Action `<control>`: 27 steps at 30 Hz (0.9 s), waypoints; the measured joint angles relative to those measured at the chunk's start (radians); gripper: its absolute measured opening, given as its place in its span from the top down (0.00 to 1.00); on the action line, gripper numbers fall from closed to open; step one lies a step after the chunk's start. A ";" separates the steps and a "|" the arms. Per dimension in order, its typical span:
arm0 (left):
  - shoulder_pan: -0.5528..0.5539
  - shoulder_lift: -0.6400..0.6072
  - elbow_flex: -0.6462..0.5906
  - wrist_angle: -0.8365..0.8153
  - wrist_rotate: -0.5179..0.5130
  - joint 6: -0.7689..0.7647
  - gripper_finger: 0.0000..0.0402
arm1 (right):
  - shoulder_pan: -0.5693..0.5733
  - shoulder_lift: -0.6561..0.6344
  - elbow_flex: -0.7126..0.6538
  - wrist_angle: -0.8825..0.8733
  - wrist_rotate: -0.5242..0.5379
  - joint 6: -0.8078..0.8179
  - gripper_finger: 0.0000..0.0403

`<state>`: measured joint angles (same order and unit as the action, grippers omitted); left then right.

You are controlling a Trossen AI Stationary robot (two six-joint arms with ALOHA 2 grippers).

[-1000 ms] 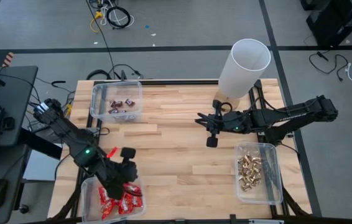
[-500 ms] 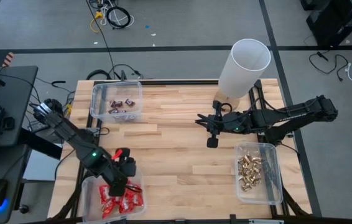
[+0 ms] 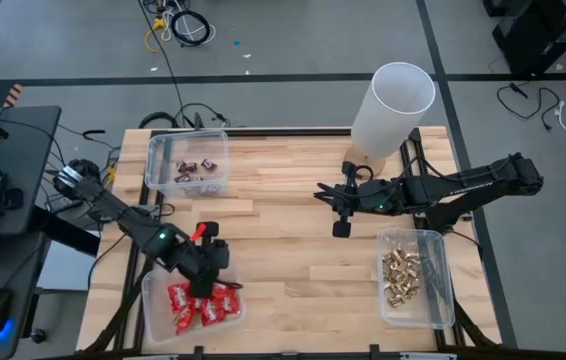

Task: Sort candy
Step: Move the transparent bin to the center of the table

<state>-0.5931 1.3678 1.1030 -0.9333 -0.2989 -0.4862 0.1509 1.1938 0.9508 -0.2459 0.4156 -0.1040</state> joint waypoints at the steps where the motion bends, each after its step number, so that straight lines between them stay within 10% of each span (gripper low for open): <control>1: 0.010 0.000 0.000 0.000 0.000 0.019 1.00 | 0.000 0.000 0.000 0.000 0.000 0.000 1.00; 27: 0.267 0.019 -0.001 0.195 0.105 0.613 1.00 | 0.000 0.000 0.000 -0.059 0.000 0.030 1.00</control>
<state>-0.3261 1.3869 1.1019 -0.7379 -0.1938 0.1268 0.1509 1.1938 0.9508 -0.3045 0.4157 -0.0735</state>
